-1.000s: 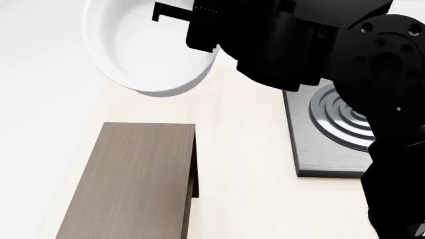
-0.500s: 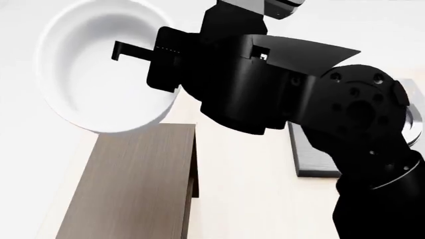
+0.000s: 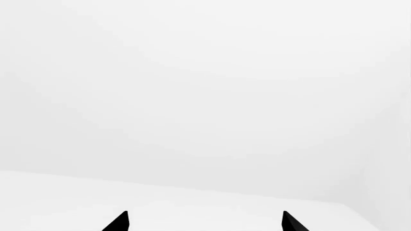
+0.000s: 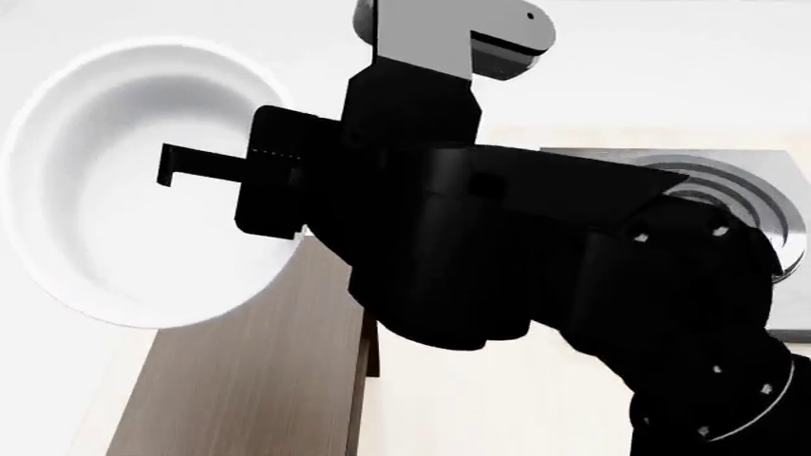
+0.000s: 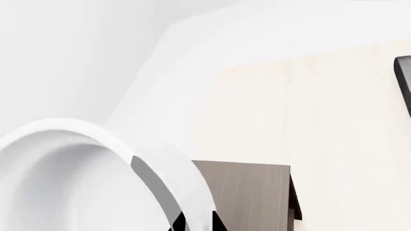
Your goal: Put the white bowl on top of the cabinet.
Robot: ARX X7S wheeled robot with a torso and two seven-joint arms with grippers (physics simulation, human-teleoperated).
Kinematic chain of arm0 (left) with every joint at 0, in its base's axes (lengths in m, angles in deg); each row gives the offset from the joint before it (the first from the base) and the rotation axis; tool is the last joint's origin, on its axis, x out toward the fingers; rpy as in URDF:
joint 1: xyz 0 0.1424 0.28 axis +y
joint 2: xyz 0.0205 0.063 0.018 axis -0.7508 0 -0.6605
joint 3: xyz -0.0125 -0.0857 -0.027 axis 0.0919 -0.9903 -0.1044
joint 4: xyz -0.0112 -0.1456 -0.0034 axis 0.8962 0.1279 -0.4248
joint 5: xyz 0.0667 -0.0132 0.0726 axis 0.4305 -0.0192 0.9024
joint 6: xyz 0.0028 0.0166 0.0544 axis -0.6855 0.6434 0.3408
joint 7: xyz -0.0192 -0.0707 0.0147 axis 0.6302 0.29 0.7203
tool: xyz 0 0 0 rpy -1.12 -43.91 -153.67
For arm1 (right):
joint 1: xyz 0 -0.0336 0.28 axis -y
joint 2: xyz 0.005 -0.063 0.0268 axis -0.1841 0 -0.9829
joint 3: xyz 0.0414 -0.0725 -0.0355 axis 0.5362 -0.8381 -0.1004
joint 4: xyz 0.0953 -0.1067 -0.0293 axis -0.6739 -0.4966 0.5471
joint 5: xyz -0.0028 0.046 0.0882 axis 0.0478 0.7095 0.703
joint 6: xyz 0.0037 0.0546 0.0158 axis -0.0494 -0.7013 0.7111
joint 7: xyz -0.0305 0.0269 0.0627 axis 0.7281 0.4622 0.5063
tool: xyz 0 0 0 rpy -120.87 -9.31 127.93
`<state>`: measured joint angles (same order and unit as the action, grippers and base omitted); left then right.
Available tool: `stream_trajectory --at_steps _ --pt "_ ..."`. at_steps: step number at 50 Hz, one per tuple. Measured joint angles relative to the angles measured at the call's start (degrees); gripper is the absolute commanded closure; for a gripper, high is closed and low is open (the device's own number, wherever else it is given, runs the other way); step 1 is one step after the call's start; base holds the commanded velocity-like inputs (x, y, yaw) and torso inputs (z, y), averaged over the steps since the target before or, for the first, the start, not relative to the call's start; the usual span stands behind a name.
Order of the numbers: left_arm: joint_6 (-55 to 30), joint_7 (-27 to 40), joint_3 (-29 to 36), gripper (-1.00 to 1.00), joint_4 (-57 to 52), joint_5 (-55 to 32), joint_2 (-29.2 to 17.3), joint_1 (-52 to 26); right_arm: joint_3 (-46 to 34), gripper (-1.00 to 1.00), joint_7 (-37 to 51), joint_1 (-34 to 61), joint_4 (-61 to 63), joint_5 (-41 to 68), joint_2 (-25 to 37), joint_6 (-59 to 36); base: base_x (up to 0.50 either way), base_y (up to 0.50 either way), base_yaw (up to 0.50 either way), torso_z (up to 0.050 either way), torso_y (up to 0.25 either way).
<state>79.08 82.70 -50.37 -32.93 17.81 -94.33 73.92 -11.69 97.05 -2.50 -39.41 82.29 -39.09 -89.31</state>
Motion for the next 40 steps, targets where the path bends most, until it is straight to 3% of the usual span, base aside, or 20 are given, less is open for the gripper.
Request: stream_trajectory --at_steps 40 --pt "-0.14 0.19 0.32 -1.00 0.01 0.29 -0.11 -0.13 -2.46 1.00 1.30 -4.96 2.79 -1.00 3.32 0.61 0.00 0.00 0.00 0.000 0.001"
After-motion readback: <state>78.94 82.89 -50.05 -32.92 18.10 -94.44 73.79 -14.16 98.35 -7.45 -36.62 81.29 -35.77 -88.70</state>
